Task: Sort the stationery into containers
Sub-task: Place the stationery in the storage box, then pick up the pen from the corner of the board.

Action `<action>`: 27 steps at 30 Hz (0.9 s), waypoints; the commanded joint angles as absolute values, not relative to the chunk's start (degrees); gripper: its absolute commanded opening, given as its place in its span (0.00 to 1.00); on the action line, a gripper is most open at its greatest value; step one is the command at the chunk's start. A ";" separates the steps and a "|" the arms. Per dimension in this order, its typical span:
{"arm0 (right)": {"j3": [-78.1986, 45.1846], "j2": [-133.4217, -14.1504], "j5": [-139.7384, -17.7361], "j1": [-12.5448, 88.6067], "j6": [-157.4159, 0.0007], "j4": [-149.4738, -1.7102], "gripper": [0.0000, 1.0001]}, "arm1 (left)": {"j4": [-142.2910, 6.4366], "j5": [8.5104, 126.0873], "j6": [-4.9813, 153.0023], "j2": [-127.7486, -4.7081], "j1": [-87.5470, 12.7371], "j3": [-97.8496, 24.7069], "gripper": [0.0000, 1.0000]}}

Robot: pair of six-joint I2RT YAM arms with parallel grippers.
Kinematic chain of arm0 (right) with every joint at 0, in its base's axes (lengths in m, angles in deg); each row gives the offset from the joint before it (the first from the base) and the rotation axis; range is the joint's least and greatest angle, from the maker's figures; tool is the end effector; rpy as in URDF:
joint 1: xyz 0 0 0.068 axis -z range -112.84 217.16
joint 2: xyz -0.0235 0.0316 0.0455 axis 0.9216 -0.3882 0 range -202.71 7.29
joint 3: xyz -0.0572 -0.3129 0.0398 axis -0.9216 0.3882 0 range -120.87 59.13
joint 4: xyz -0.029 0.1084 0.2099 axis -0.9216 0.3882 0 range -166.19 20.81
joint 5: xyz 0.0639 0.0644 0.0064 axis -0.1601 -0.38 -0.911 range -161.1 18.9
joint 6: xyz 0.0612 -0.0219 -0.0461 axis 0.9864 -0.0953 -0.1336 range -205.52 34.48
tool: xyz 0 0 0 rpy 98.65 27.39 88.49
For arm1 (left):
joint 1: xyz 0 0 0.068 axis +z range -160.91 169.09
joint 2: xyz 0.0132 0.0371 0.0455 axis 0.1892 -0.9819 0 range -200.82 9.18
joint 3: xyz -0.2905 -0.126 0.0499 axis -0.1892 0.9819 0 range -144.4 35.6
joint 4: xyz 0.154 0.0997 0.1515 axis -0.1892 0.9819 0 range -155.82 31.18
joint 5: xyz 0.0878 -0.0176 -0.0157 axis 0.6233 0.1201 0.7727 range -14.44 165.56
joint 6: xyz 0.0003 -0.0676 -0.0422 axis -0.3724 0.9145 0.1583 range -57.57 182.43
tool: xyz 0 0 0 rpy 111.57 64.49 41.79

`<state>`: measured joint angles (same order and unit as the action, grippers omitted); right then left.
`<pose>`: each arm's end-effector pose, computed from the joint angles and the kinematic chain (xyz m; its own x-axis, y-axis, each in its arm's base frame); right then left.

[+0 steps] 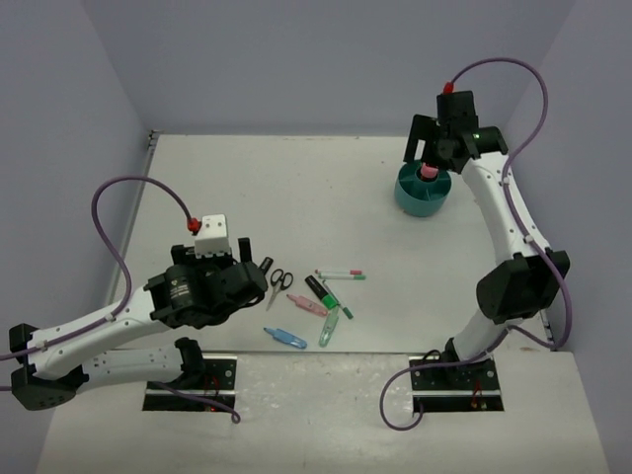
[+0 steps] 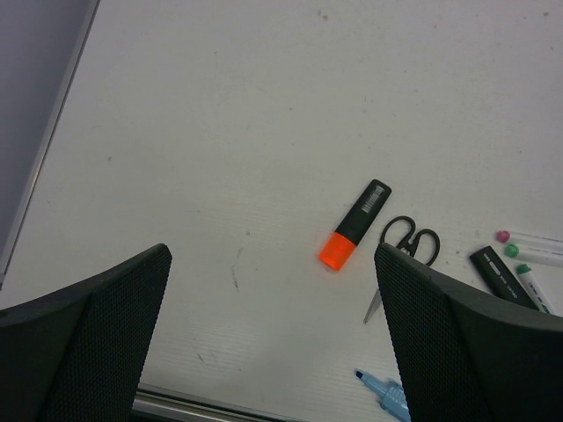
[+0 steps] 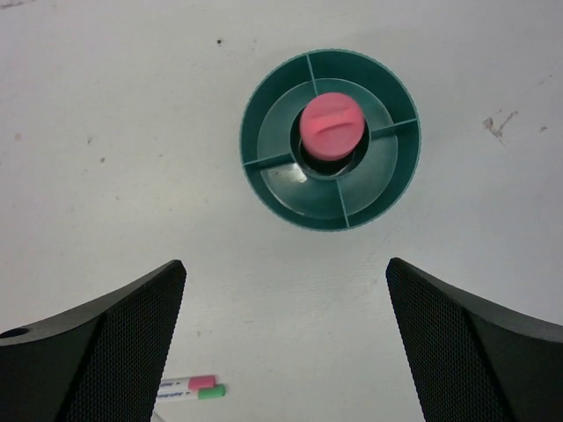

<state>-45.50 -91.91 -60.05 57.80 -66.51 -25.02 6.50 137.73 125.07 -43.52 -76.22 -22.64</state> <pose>0.3790 0.0493 0.4018 -0.6772 0.2125 -0.7045 0.2041 0.9741 0.0977 0.0906 -0.0517 0.3460 -0.4239 -0.0707 -0.9030 -0.2128 0.9768 0.0234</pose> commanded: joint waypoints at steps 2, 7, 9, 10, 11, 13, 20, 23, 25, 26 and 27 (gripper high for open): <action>-36.29 -78.69 -57.71 48.35 -66.89 -27.45 0.99 | 9.67 140.07 130.77 -46.13 -75.91 -24.06 1.00; -20.12 -70.06 -64.20 32.52 -65.88 -34.40 0.99 | 9.61 138.49 130.20 -45.80 -75.68 -25.93 1.00; -13.25 -67.67 -68.32 27.24 -64.38 -38.69 0.99 | 9.67 139.36 129.71 -45.45 -75.68 -26.81 1.00; -10.38 -67.06 -68.79 24.54 -62.93 -40.17 0.97 | 9.64 139.99 129.49 -45.22 -75.68 -27.07 1.00; -7.99 -66.71 -68.37 22.02 -61.37 -41.20 0.94 | 9.59 140.52 129.31 -45.05 -75.68 -27.25 1.00; -3.80 -66.54 -62.77 16.56 -55.15 -42.58 0.88 | 9.59 141.12 129.91 -44.36 -75.77 -27.16 1.00; 2.29 -68.55 -53.98 3.46 -38.92 -43.86 0.52 | 9.58 140.24 131.50 -43.57 -75.68 -23.55 1.00; 4.48 -68.68 -48.93 -0.89 -30.99 -45.99 0.57 | 9.59 139.17 131.25 -44.18 -75.77 -23.46 1.00; 5.73 -69.74 -48.02 -2.31 -26.47 -47.73 0.57 | 9.59 138.26 131.25 -44.51 -75.77 -23.46 1.00; 5.86 -70.52 -48.06 -2.69 -25.31 -47.96 0.58 | 9.59 138.06 131.17 -44.61 -75.77 -23.46 1.00; 5.38 -72.33 -47.50 -3.11 -22.78 -46.35 0.58 | 9.50 138.05 131.16 -44.70 -75.77 -23.29 1.00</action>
